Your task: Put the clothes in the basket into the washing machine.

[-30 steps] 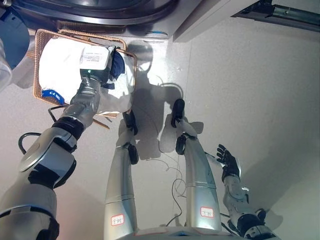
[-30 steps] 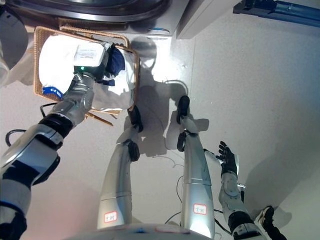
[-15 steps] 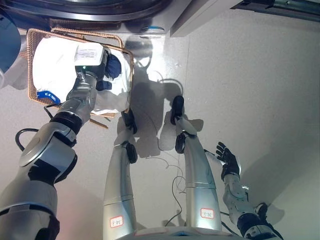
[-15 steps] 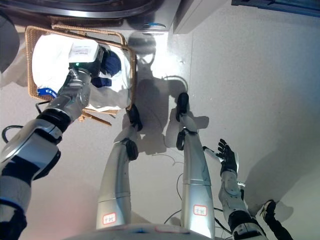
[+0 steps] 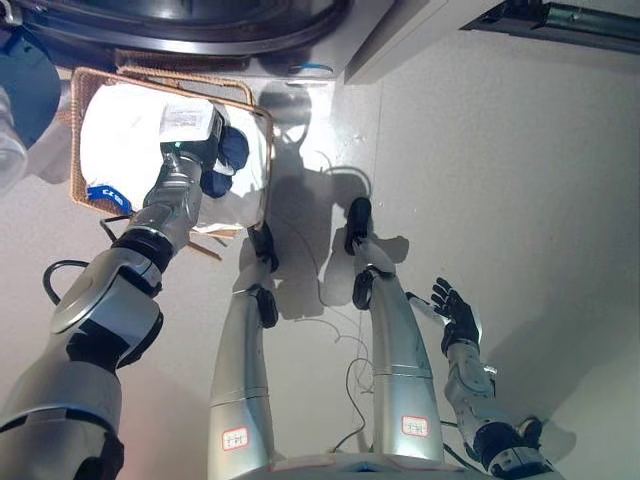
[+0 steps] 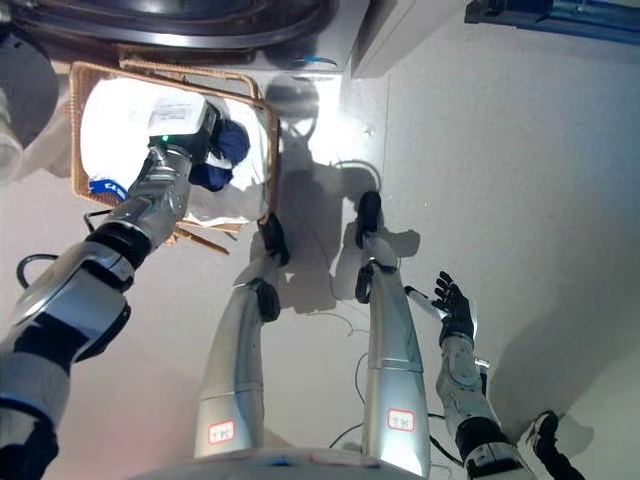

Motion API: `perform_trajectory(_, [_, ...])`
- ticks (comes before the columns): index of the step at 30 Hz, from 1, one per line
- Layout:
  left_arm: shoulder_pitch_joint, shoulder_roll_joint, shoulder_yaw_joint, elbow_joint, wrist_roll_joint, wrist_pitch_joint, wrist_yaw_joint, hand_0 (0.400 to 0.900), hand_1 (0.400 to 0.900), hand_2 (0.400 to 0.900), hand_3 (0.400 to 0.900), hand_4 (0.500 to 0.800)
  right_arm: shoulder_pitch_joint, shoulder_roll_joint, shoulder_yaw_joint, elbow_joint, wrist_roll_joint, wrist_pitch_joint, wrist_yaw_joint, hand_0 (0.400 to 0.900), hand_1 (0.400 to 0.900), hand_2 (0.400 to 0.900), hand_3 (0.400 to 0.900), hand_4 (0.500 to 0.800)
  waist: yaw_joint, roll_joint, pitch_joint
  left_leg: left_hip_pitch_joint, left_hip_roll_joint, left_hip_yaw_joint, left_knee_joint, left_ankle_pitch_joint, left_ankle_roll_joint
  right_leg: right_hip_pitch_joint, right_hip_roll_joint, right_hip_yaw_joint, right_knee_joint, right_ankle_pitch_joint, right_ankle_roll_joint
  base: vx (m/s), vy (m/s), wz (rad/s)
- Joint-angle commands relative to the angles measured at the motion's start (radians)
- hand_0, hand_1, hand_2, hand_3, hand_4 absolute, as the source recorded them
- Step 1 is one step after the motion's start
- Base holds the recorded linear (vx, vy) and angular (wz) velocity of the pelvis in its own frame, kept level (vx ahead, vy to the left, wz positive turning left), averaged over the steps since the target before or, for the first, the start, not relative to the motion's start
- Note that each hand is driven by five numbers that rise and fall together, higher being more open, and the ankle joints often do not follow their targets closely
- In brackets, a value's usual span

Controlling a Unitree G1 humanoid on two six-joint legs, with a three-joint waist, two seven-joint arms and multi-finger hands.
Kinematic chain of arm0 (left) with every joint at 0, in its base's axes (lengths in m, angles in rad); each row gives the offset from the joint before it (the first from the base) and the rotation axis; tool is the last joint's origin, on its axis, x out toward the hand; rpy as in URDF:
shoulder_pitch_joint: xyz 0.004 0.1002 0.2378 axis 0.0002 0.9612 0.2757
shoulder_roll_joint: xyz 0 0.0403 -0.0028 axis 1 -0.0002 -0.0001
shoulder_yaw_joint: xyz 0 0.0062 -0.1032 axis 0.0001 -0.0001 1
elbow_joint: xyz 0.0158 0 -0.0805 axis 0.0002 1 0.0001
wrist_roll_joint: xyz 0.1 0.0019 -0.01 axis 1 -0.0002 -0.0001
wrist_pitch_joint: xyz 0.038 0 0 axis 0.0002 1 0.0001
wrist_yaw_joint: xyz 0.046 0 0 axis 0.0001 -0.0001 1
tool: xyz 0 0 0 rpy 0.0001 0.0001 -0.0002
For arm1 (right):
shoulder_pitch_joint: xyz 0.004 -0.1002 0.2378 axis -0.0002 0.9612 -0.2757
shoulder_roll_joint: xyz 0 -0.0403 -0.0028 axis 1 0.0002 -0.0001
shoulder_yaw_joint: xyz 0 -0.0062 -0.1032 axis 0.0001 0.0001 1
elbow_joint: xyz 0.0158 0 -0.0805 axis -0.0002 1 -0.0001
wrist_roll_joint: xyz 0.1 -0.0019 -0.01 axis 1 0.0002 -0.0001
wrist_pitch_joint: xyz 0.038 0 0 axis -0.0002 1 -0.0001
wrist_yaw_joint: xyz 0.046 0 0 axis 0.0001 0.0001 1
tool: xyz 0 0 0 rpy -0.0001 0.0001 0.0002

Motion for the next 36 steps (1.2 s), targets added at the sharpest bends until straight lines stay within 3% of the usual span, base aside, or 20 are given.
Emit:
perform_trajectory(1, [0.015, 0.037, 0.106, -0.022, -0.065, -0.038, 0.077, 0.4, 0.4, 0.4, 0.4, 0.5, 0.07, -0.07, 0.03, -0.042, 0.033, -0.015, -0.012, 0.9, 0.9, 0.9, 0.9, 0.8, 0.0, 0.006, 0.014, 0.065, -0.053, 0.006, -0.061, -0.086, 0.024, 0.115, 0.027, -0.012, -0.119, 0.032, 0.046, 0.03, -0.017, 0.05])
perform_trajectory(6, [0.13, -0.004, 0.277, -0.058, -0.265, -0.103, 0.117, 0.4, 0.4, 0.4, 0.4, 0.5, 0.058, -0.057, 0.042, -0.047, 0.041, 0.003, -0.002, 0.9, 0.9, 0.9, 0.9, 0.8, 0.014, 0.0, 0.02, 0.181, -0.049, -0.008, -0.141, -0.057, 0.01, 0.229, 0.031, -0.018, -0.195, 0.053, 0.044, 0.04, -0.052, 0.02])
perform_trajectory(8, [0.18, -0.049, 0.385, -0.068, -0.438, -0.168, 0.117, 0.4, 0.4, 0.4, 0.4, 0.5, 0.05, -0.045, 0.049, -0.039, 0.046, 0.012, 0.003, 0.9, 0.9, 0.9, 0.9, 0.8, 0.021, -0.008, 0.025, 0.234, -0.048, -0.009, -0.171, -0.046, 0.003, 0.281, 0.034, -0.021, -0.226, 0.062, 0.044, 0.02, -0.064, -0.05])
perform_trajectory(9, [0.201, -0.065, 0.411, -0.081, -0.492, -0.187, 0.096, 0.4, 0.4, 0.4, 0.4, 0.5, 0.043, -0.044, 0.05, -0.036, 0.05, 0.019, 0.002, 0.9, 0.9, 0.9, 0.9, 0.8, 0.023, -0.007, 0.029, 0.265, -0.049, -0.01, -0.191, -0.039, 0.001, 0.31, 0.037, -0.021, -0.244, 0.067, 0.044, 0.02, -0.103, 0.09])
perform_trajectory(10, [0.211, -0.105, 0.455, -0.086, -0.593, -0.23, 0.116, 0.4, 0.4, 0.4, 0.4, 0.5, 0.038, -0.039, 0.051, -0.03, 0.058, 0.019, -0.001, 0.9, 0.9, 0.9, 0.9, 0.8, 0.024, -0.009, 0.03, 0.281, -0.054, -0.018, -0.203, -0.032, -0.003, 0.329, 0.044, -0.012, -0.26, 0.072, 0.041, 0.02, -0.114, 0.15])
perform_trajectory(11, [0.224, -0.141, 0.504, -0.081, -0.731, -0.273, 0.096, 0.4, 0.4, 0.4, 0.4, 0.5, 0.03, -0.037, 0.054, -0.026, 0.074, 0.027, 0.004, 0.9, 0.9, 0.9, 0.9, 0.8, 0.025, -0.008, 0.033, 0.314, -0.055, -0.023, -0.223, -0.024, -0.006, 0.366, 0.049, -0.018, -0.281, 0.073, 0.041, 0.03, -0.163, 0.29])
perform_trajectory(14, [0.227, -0.198, 0.558, -0.1, -0.929, -0.351, 0.051, 0.4, 0.4, 0.4, 0.4, 0.5, 0.014, -0.04, 0.051, -0.015, 0.107, 0.027, 0.006, 0.9, 0.9, 0.9, 0.9, 0.8, 0.025, -0.007, 0.037, 0.39, -0.062, -0.045, -0.266, -0.003, -0.019, 0.448, 0.068, -0.006, -0.338, 0.087, 0.034, 0.03, -0.104, 0.14])
perform_trajectory(17, [0.205, -0.253, 0.631, -0.064, -1.159, -0.399, -0.006, 0.4, 0.4, 0.4, 0.4, 0.5, -0.009, -0.033, 0.056, 0.018, 0.142, 0.038, 0.014, 0.9, 0.9, 0.9, 0.9, 0.8, 0.029, -0.008, 0.026, 0.452, -0.062, -0.057, -0.302, 0.005, -0.026, 0.517, 0.075, -0.004, -0.385, 0.095, 0.037, 0.04, -0.09, 0.08])
perform_trajectory(19, [0.195, -0.283, 0.669, -0.07, -1.257, -0.421, -0.034, 0.4, 0.4, 0.4, 0.4, 0.5, -0.019, -0.026, 0.061, 0.044, 0.155, 0.049, 0.019, 0.9, 0.9, 0.9, 0.9, 0.8, 0.033, -0.007, 0.015, 0.49, -0.062, -0.063, -0.32, 0.008, -0.028, 0.553, 0.078, -0.001, -0.405, 0.103, 0.039, 0.04, -0.082, 0.04])
perform_trajectory(22, [0.164, -0.344, 0.684, -0.119, -1.322, -0.453, -0.025, 0.4, 0.4, 0.4, 0.4, 0.5, -0.028, -0.024, 0.063, 0.062, 0.178, 0.062, 0.012, 0.9, 0.9, 0.9, 0.9, 0.8, 0.034, -0.003, 0.006, 0.532, -0.059, -0.074, -0.34, 0.016, -0.031, 0.593, 0.085, 0.007, -0.416, 0.102, 0.035, 0.03, -0.071, 0.09])
perform_trajectory(26, [0.069, -0.386, 0.691, -0.078, -1.344, -0.459, 0.014, 0.4, 0.4, 0.4, 0.4, 0.5, -0.064, -0.01, 0.089, 0.095, 0.2, 0.067, -0.003, 0.9, 0.9, 0.9, 0.9, 0.8, 0.029, -0.005, -0.013, 0.569, -0.058, -0.079, -0.354, 0.02, -0.034, 0.634, 0.092, 0.014, -0.43, 0.103, 0.031, 0.03, -0.055, 0.02])
perform_trajectory(30, [-0.07, -0.331, 0.673, 0.007, -1.318, -0.442, 0.06, 0.4, 0.4, 0.4, 0.4, 0.5, -0.069, 0.002, 0.112, 0.106, 0.208, 0.06, -0.01, 0.9, 0.9, 0.9, 0.9, 0.8, 0.007, -0.005, -0.033, 0.606, -0.047, -0.079, -0.402, 0.041, -0.043, 0.658, 0.1, 0.027, -0.453, 0.106, 0.033, 0.05, -0.044, 0.04])
perform_trajectory(34, [-0.207, -0.247, 0.608, 0.093, -1.266, -0.404, 0.075, 0.4, 0.4, 0.4, 0.4, 0.5, -0.036, 0.012, 0.125, 0.077, 0.201, 0.046, -0.011, 0.9, 0.9, 0.9, 0.9, 0.8, -0.024, -0.013, -0.043, 0.606, -0.042, -0.071, -0.444, 0.094, -0.04, 0.645, 0.101, 0.027, -0.472, 0.136, 0.03, 0.0, -0.042, 0.0])
perform_trajectory(36, [-0.257, -0.213, 0.575, 0.113, -1.239, -0.39, 0.083, 0.4, 0.4, 0.4, 0.4, 0.5, -0.017, 0.009, 0.123, 0.056, 0.193, 0.036, -0.013, 0.9, 0.9, 0.9, 0.9, 0.8, -0.033, -0.011, -0.056, 0.614, -0.034, -0.087, -0.469, 0.084, -0.046, 0.648, 0.108, 0.042, -0.483, 0.123, 0.036, 0.09, -0.022, -0.07])
